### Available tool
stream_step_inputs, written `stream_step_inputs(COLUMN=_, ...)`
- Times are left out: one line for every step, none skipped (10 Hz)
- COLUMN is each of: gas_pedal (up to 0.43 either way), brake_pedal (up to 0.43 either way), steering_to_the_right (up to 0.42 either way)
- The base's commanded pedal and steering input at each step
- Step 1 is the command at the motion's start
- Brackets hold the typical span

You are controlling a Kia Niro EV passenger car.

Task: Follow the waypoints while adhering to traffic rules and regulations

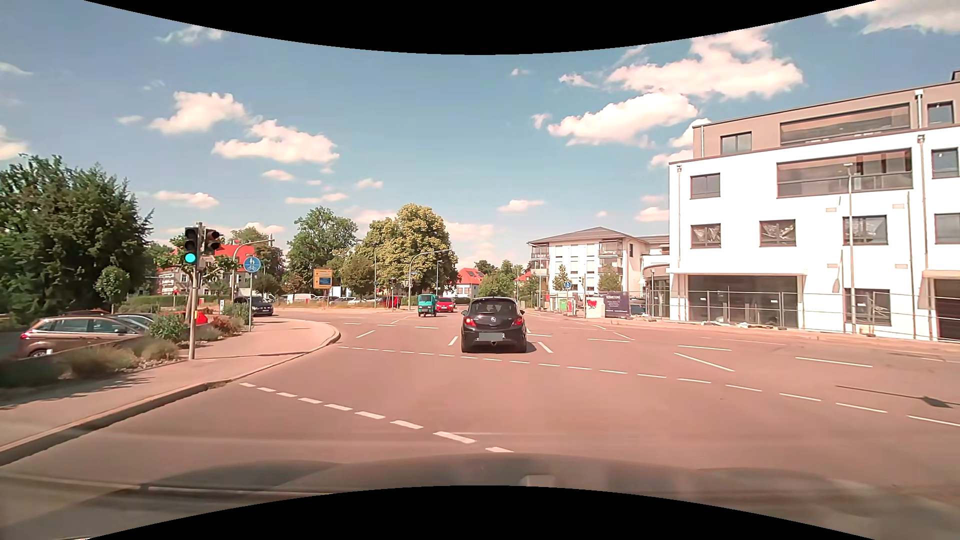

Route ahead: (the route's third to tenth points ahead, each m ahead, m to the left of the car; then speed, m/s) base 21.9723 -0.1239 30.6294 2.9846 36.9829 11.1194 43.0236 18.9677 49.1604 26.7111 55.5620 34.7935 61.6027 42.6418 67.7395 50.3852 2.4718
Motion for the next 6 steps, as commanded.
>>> stream_step_inputs(gas_pedal=0.000, brake_pedal=0.116, steering_to_the_right=0.000)
stream_step_inputs(gas_pedal=0.000, brake_pedal=0.122, steering_to_the_right=-0.001)
stream_step_inputs(gas_pedal=0.000, brake_pedal=0.122, steering_to_the_right=-0.004)
stream_step_inputs(gas_pedal=0.000, brake_pedal=0.116, steering_to_the_right=-0.006)
stream_step_inputs(gas_pedal=0.000, brake_pedal=0.116, steering_to_the_right=-0.007)
stream_step_inputs(gas_pedal=0.000, brake_pedal=0.122, steering_to_the_right=-0.007)
